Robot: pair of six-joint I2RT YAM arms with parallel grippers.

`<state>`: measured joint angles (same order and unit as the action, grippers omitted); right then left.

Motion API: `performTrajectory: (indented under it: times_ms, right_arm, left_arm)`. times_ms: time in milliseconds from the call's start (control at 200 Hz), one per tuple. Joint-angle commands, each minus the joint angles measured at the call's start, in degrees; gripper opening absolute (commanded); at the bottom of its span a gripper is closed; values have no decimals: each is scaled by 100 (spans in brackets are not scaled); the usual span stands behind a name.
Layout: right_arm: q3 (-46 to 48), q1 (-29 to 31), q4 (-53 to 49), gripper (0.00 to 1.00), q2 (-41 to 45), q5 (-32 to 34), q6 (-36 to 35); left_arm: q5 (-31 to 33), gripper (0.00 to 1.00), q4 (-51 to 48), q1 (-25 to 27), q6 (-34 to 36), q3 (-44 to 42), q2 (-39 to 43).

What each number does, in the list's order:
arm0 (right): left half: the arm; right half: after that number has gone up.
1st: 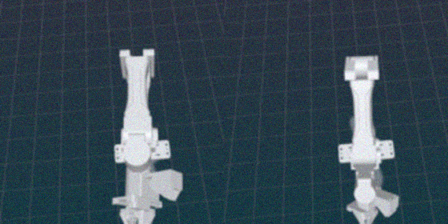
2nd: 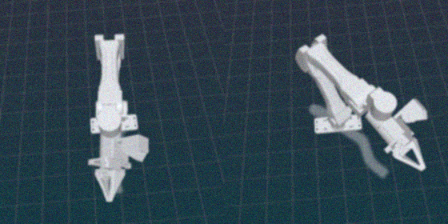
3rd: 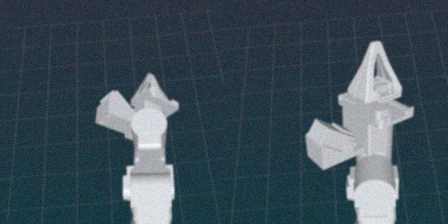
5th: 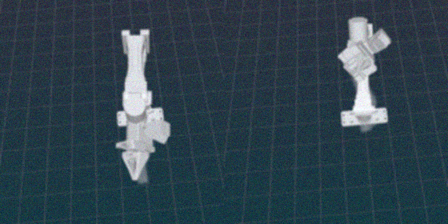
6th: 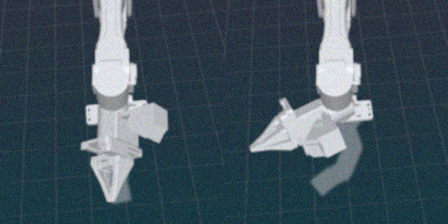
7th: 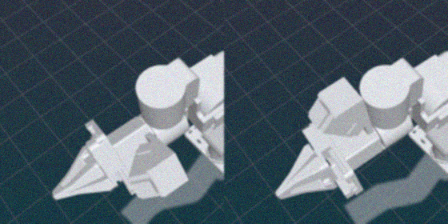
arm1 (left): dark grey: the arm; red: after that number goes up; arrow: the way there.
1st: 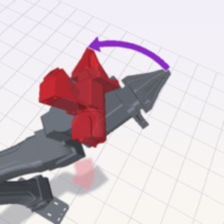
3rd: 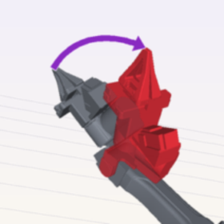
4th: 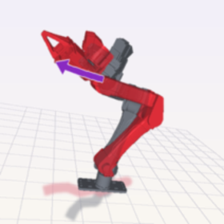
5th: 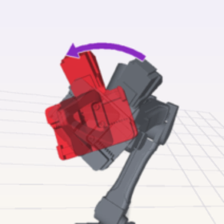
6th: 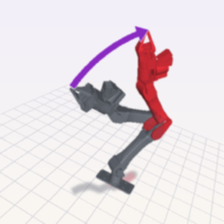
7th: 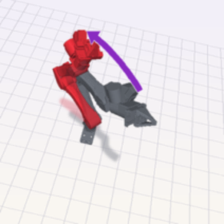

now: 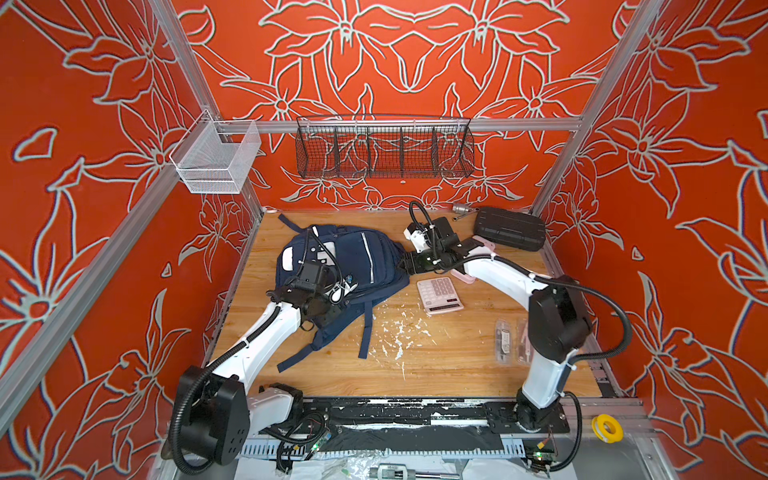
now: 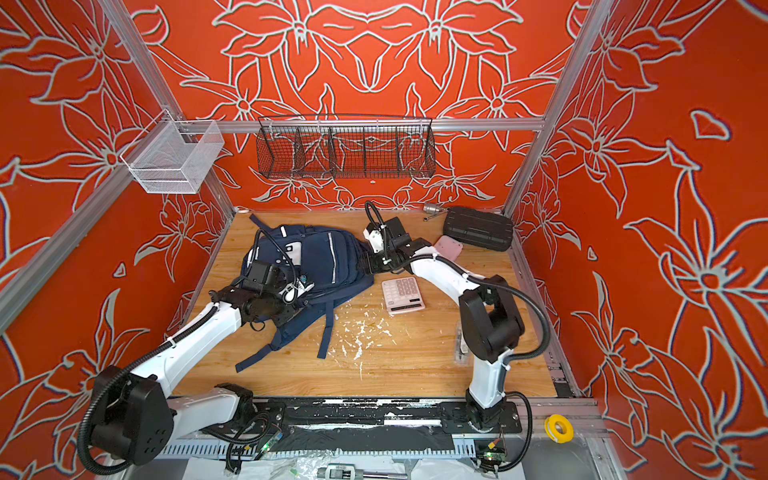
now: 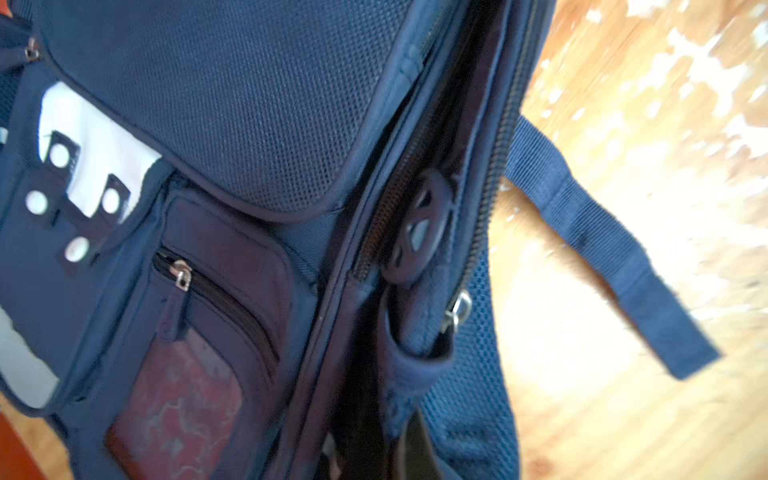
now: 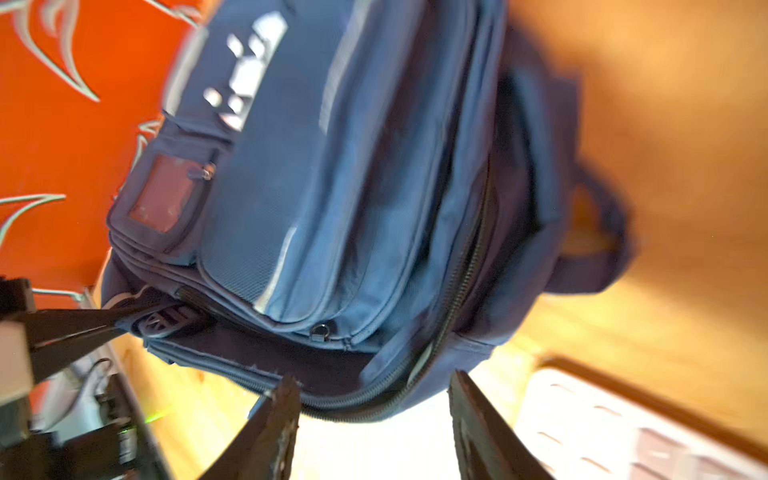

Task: Pack the student bag

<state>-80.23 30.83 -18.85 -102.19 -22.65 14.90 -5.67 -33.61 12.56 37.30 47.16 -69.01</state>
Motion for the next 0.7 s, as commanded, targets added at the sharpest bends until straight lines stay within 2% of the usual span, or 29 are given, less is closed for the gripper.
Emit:
performTrajectory:
  times_ms: [0,180,285,400,550,696]
  right_arm:
    - [542,185,1022,61,605,743,-1086]
    - [1704,381,2242,61,1421,1340,-2076]
    - [2195,589,2928,56,1677,865,-2506]
    - [2530,1301,3294,54,1643,513,-3349]
    - [3179,1801,5210,45,1308,161,-2918]
    - [3009,2304,5434,38,901,724,-3203]
  left_arm:
    - [-546,0,-609,54,-776,247,286]
    - [-626,0,-645,63,-1076,438,573]
    - [-776,0,-735,65,-1334,650,485]
    - [-1209,0,-814,63,-1655,975,235]
    - [-1642,0,-793,63,-2129,1315,75]
    - [-1807,0,-580,64,-2292,1263,210]
